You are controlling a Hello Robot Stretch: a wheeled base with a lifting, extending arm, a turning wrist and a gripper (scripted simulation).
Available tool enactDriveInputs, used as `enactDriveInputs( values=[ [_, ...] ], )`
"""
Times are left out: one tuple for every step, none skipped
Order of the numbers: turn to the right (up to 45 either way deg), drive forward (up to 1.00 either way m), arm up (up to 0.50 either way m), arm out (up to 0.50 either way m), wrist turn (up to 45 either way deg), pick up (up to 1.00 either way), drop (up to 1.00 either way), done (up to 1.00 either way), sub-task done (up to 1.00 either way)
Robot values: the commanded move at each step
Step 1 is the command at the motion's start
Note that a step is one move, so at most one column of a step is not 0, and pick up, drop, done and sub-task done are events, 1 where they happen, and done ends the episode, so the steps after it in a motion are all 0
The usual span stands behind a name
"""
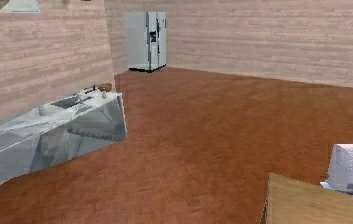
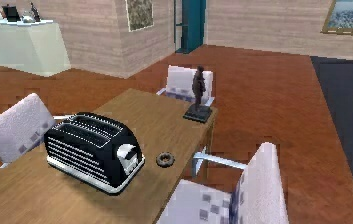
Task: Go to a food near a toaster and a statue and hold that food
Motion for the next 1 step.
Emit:
enactDriveInputs(
  values=[
    [0.0, 0.00, 0.50, 0.00, 0.0, 0.00, 0.00, 0.00, 0.00]
  ],
)
